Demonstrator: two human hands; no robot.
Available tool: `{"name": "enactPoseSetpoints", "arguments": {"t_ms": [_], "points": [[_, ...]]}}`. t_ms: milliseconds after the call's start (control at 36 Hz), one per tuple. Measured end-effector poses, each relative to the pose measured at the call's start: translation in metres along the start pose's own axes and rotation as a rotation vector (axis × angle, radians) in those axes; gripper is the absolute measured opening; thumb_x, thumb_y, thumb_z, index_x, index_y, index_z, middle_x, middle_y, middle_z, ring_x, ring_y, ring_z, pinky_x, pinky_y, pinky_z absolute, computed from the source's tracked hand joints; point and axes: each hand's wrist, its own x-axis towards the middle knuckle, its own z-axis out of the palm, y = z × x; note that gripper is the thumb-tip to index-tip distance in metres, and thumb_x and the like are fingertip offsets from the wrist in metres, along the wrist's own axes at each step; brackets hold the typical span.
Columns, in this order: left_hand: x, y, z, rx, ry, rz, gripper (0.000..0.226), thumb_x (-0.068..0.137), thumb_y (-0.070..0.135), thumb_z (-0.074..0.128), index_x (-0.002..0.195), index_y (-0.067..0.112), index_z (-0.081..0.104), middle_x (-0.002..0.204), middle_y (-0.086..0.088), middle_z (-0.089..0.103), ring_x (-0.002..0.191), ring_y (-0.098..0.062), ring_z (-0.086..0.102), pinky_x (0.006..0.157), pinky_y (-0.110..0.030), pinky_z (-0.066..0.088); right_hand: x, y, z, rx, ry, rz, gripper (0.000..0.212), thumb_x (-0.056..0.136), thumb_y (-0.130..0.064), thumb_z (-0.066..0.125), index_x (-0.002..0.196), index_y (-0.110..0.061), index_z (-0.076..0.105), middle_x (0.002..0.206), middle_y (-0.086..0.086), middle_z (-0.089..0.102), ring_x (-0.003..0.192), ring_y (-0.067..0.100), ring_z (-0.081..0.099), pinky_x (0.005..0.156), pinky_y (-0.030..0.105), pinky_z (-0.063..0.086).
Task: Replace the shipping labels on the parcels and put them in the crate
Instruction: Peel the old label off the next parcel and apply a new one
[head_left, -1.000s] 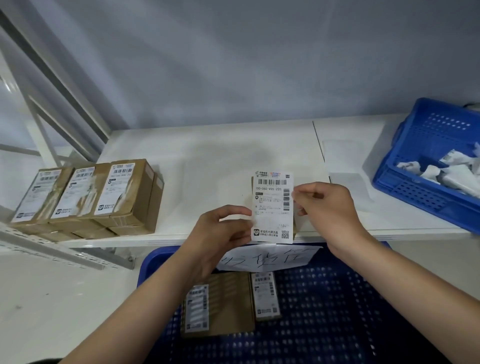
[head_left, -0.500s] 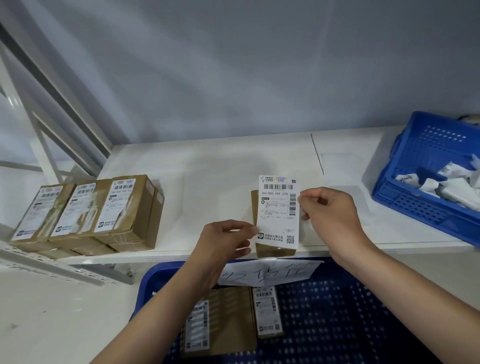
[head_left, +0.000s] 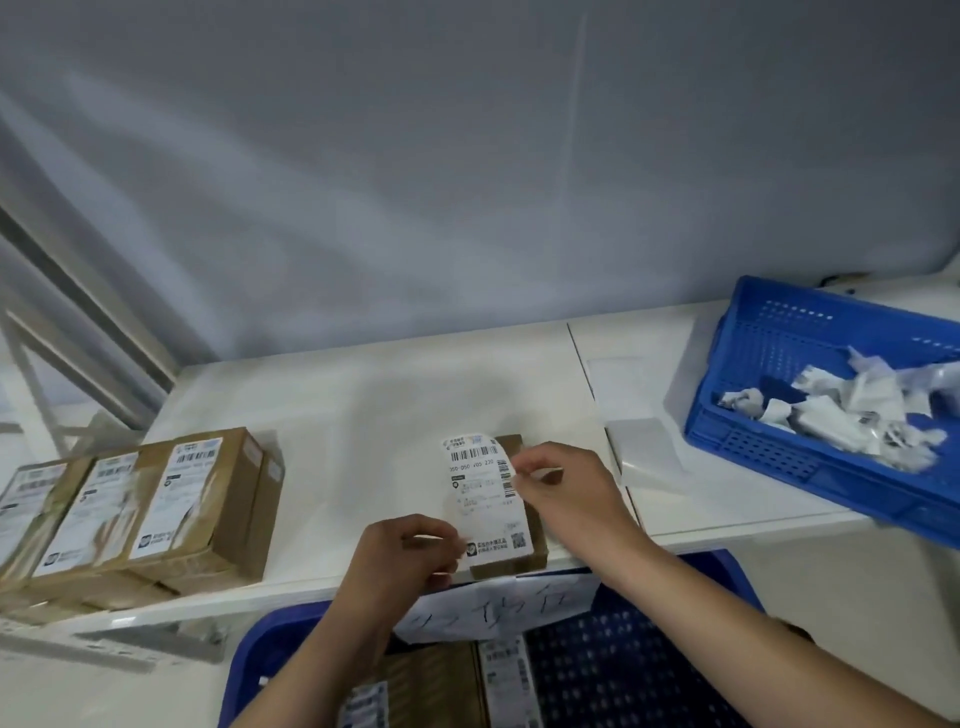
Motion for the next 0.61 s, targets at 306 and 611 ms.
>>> {"name": "enactPoseSetpoints", "arguments": {"t_ms": [306, 611], "points": [[0.006, -0.005, 0.003, 0.007, 0.012, -0.007, 0.005, 0.086, 0.009, 0.079, 0.090, 0.006, 0.077, 0.090, -0.010, 0.078, 0.085, -0.031, 0.074, 0.072, -0.033, 0.061, 0.007, 0.002, -0.004, -0.024, 0.067, -0.033, 0.016, 0.092, -0.015, 0.068, 0.099, -0.027, 0.073, 0.095, -0.020, 0.071, 0.087, -0.014, 0.061, 0.066, -0.001, 0.042], [0.011, -0.006, 0.015, 0.008, -0.001, 0.027, 0.005, 0.086, 0.012, 0.081, 0.088, 0.008, 0.079, 0.077, -0.005, 0.078, 0.068, -0.018, 0.068, 0.067, -0.028, 0.061, 0.019, 0.012, -0.009, 0.014, 0.142, 0.011, 0.014, 0.088, -0.011, 0.071, 0.091, -0.025, 0.075, 0.085, -0.013, 0.073, 0.078, -0.007, 0.065, 0.062, 0.002, 0.043]]}}
